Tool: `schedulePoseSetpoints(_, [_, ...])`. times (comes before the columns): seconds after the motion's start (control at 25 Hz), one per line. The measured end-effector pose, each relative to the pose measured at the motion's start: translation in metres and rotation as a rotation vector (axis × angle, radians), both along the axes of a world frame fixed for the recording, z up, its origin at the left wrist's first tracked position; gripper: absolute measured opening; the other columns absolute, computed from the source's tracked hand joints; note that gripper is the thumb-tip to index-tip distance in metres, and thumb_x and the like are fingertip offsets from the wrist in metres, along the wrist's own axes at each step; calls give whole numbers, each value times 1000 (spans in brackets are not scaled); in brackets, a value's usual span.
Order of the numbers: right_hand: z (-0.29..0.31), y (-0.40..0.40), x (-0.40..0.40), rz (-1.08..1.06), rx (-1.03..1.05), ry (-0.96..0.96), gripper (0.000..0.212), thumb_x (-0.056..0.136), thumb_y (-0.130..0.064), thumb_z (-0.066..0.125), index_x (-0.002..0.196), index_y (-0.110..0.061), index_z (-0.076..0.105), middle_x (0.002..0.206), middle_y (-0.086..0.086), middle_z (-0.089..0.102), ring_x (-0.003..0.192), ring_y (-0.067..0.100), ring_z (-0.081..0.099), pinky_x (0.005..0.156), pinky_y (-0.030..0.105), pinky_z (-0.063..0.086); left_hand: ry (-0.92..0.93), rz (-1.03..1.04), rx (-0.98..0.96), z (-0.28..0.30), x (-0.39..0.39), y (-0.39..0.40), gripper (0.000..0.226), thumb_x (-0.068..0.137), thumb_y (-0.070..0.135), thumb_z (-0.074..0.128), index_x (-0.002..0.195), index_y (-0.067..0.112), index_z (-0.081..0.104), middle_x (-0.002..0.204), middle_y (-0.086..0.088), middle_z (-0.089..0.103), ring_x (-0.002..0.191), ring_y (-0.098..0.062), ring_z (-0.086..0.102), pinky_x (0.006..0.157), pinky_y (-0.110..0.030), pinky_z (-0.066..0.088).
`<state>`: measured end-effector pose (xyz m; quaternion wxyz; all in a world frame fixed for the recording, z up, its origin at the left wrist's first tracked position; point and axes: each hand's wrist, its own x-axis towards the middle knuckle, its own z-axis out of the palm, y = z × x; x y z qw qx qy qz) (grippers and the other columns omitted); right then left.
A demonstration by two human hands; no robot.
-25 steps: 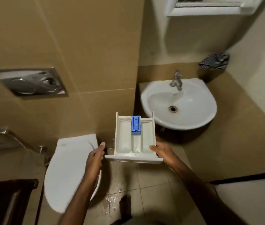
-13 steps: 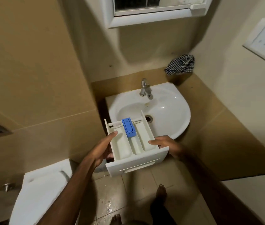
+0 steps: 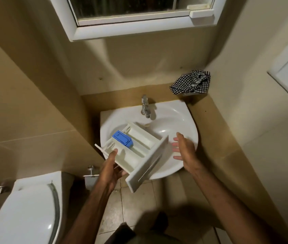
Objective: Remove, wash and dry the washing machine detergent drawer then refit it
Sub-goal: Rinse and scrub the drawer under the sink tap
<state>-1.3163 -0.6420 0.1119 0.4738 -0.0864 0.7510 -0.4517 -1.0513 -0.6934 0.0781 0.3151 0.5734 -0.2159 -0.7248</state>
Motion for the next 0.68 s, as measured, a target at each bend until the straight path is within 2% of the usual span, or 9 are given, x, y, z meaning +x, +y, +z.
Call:
schedulePoseSetpoints(0.12, [-6,13,23,105,71,-111,64,97,-69,50,136,-19,58,129,6,64,113,27,63,70,39,55,41,120,29,-3,-20,12,38,93,40,69,125,20,65,111,-11,77,99,-29,74,68,-42,64])
schedulePoseSetpoints(0.24, [-13,9,38,294,34,-132,70,82,-77,63,129,-25,60,121,-5,69,112,21,67,77,43,59,91,130,16,-9,-41,20,46,92,37,71,134,20,61,122,-12,74,113,-32,70,90,-55,59])
schedulePoseSetpoints(0.28, [-16,5,40,321,31,-86,73,73,-78,68,124,-25,63,116,-5,73,107,20,70,82,47,60,98,120,7,-10,-47,22,49,91,37,72,136,21,60,124,-12,73,115,-32,70,94,-57,57])
schedulePoseSetpoints(0.36, [-24,-4,36,321,53,22,64,67,-69,67,112,-24,65,108,0,75,98,22,71,83,53,63,93,88,19,-11,-53,21,54,89,36,75,138,22,58,126,-11,72,116,-32,70,96,-57,56])
schedulePoseSetpoints(0.44, [-27,-15,24,317,66,76,50,70,-59,59,103,-23,66,103,2,74,94,24,70,81,54,63,39,-81,92,-2,-51,14,59,84,41,78,134,17,59,121,-13,74,112,-32,72,94,-55,58])
schedulePoseSetpoints(0.56, [-30,-34,2,395,106,178,50,68,-62,52,98,-26,67,99,0,73,95,26,69,89,54,60,-152,-642,208,29,-39,1,58,88,53,72,124,8,60,109,-18,77,100,-35,75,87,-48,62])
schedulePoseSetpoints(0.6, [-33,-40,-4,427,126,203,49,68,-63,52,97,-27,67,98,-1,73,95,26,69,91,54,58,-218,-745,148,40,-37,-6,49,94,49,67,120,8,64,104,-16,78,95,-33,76,84,-48,63])
schedulePoseSetpoints(0.68, [-42,-56,-15,455,157,215,48,68,-64,53,94,-27,69,97,-2,74,96,27,69,95,54,56,-313,-708,-147,51,-37,-37,24,99,35,64,106,14,72,93,-9,79,81,-26,76,79,-52,62])
